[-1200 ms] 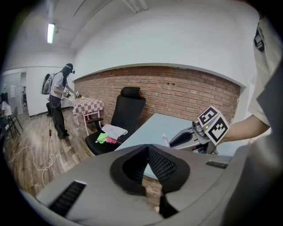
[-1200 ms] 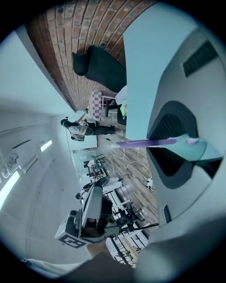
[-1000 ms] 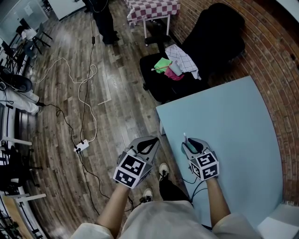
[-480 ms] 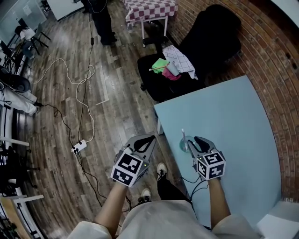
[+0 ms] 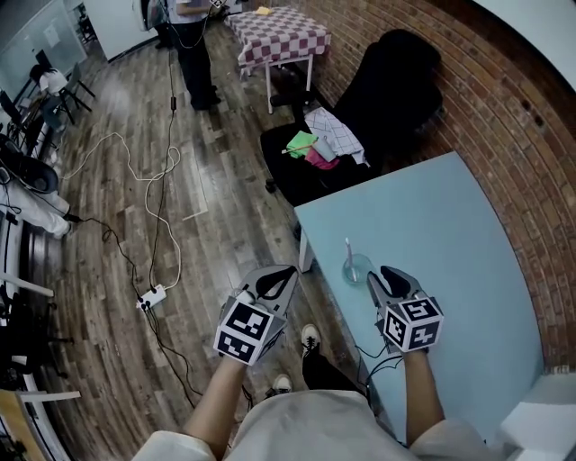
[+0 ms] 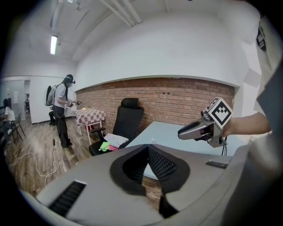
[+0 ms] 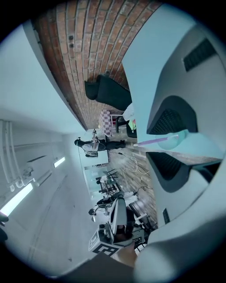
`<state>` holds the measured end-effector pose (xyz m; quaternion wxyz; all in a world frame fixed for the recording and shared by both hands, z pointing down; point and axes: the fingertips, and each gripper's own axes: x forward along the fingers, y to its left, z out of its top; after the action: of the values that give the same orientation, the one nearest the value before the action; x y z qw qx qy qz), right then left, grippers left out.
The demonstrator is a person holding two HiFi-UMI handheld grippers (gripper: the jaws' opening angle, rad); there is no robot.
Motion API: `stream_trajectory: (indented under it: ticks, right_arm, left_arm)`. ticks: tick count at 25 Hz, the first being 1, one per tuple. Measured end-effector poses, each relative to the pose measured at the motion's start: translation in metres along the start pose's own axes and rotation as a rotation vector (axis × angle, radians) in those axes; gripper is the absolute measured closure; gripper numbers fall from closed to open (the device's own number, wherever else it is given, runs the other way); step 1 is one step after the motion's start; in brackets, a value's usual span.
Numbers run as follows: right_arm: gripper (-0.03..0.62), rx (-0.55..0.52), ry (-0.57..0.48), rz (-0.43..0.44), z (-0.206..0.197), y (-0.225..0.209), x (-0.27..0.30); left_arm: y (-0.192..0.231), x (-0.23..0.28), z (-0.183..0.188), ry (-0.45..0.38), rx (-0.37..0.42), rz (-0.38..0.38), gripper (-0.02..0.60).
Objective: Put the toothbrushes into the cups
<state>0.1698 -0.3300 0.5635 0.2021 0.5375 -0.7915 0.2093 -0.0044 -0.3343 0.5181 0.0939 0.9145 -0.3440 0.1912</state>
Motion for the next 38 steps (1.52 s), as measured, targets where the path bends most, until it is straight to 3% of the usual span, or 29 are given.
stream_trajectory:
  ticks: [13,14,16,17,28,38]
  right_arm:
    - [0.456,-0.065,-0.137,-0.043,0.024,0.062,-0.117]
    - [0.466,-0.060,-0.144,-0.041,0.023,0.067,-0.126]
    - [0.561,-0.041,-0.164,-0.035,0.022,0.078,-0.144]
    - [0.576,-0.037,-0.176,-0.033,0.022,0.084,-0.152]
    - [0.585,-0.087,-0.232,-0.052,0.013,0.126,-0.223]
    - [0.592,-0.141,-0.329,-0.102,0.041,0.146,-0.284]
  left_arm:
    - [-0.050,-0.089,0.027,-0.114,0.085,0.016,0.580]
    - [-0.056,-0.096,0.027,-0.117,0.094,0.014,0.580]
    - [-0.065,-0.110,0.028,-0.124,0.112,0.013,0.580]
    - [-0.068,-0.117,0.028,-0.129,0.118,0.015,0.580]
    - [-0.100,-0.172,0.035,-0.192,0.170,0.025,0.580]
    - [-0.122,-0.203,0.066,-0.251,0.255,0.016,0.580]
